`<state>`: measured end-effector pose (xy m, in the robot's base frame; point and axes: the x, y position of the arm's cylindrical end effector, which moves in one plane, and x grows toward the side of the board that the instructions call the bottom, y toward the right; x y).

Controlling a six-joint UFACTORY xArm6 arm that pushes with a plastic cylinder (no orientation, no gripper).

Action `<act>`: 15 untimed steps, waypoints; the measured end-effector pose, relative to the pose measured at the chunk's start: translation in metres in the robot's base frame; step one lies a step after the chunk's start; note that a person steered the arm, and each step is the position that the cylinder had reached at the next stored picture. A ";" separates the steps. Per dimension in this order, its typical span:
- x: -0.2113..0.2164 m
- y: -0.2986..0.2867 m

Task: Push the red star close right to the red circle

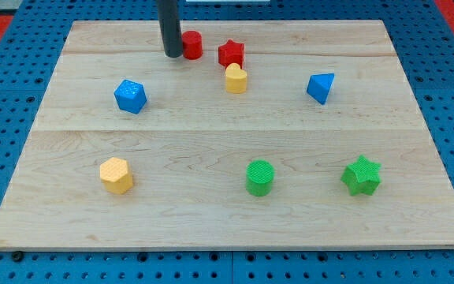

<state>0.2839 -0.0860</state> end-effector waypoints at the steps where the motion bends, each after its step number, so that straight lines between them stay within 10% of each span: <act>1: 0.049 0.002; 15: -0.046 0.132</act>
<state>0.2382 0.0457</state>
